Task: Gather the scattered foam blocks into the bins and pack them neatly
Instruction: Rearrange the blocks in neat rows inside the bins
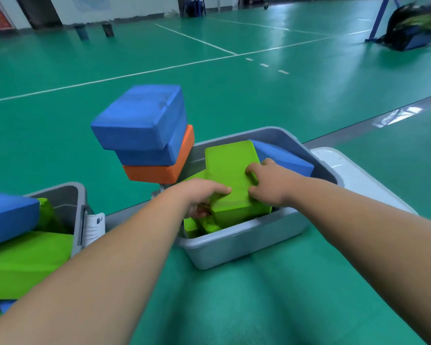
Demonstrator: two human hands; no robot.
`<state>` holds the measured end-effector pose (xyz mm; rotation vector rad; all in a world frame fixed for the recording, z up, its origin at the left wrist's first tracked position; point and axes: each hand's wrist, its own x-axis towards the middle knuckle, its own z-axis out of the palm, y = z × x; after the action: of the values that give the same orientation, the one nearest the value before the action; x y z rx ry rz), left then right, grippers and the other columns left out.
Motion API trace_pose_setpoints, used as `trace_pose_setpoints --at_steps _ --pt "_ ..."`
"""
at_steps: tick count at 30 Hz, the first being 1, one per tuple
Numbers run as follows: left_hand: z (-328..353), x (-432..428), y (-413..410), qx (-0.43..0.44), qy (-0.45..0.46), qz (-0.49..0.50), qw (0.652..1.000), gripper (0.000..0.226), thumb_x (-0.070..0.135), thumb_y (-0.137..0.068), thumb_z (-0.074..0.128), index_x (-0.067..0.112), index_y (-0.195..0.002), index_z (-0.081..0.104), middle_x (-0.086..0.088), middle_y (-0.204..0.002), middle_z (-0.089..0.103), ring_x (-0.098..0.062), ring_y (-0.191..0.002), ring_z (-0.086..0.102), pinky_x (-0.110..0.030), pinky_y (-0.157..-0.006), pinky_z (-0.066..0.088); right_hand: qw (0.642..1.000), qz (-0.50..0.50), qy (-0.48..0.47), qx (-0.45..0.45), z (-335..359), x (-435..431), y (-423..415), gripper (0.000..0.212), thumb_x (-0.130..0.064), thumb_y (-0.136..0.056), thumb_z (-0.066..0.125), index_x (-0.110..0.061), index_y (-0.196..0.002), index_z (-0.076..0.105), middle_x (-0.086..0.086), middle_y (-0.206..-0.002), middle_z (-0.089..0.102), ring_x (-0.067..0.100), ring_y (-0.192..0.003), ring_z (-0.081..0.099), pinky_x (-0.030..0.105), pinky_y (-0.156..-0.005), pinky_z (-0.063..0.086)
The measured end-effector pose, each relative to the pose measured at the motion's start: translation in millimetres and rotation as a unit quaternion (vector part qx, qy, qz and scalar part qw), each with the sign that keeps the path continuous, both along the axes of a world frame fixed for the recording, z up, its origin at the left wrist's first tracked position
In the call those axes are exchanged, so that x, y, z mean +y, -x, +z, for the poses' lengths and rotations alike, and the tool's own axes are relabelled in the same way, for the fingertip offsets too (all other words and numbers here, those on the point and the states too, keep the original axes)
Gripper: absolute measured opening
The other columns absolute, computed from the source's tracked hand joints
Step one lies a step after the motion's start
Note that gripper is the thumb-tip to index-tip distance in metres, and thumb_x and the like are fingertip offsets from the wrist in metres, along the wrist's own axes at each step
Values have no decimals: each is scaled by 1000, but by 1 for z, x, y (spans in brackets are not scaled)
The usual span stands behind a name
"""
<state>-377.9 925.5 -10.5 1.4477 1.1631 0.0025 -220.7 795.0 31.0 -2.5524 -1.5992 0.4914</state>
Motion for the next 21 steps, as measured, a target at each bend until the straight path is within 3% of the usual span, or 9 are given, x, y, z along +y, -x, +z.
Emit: trace_pose_setpoints --at_steps 2,4,8,11,15,21 --pt "6 3 -5 -43 3 40 998 64 56 -60 95 18 -107 73 -5 -96 78 -21 -78 67 -30 -72 48 999 2 -50 7 3 -1 -4 51 -32 -99 48 -18 -148 45 14 -148 34 36 -112 59 44 -101 48" --pt "12 6 -12 -102 -26 84 991 92 67 -39 97 18 -113 73 -6 -109 79 -22 -92 72 -37 -81 53 994 -6 -112 16 7 -2 -8 48 -28 -100 48 -15 -146 48 15 -150 35 34 -125 54 41 -109 42" --pt "43 -1 -24 -212 -133 159 955 68 58 -66 89 23 -117 61 7 -112 67 -10 -98 65 -38 -81 53 972 -18 -235 23 20 -4 -9 51 -28 -98 53 -16 -147 48 15 -161 26 35 -142 40 41 -117 35" --pt "61 1 -36 -290 -156 190 925 76 72 -53 87 32 -113 63 10 -131 64 -12 -111 69 -50 -96 58 953 -24 -302 14 35 -4 -5 61 -39 -91 58 -18 -147 47 11 -163 20 36 -145 36 48 -119 34" --pt "88 7 -40 -384 -182 203 882 74 57 -63 86 18 -123 65 -6 -119 72 -24 -109 72 -52 -100 56 923 -21 -383 21 55 -2 3 70 -41 -82 56 -18 -147 45 8 -162 20 30 -148 33 46 -120 33" --pt "122 28 -21 -479 -160 213 836 79 45 -65 93 6 -127 65 -18 -125 71 -29 -117 69 -56 -109 49 889 -2 -459 -4 77 18 21 61 -23 -92 60 -19 -151 44 7 -166 19 27 -149 32 43 -121 32"
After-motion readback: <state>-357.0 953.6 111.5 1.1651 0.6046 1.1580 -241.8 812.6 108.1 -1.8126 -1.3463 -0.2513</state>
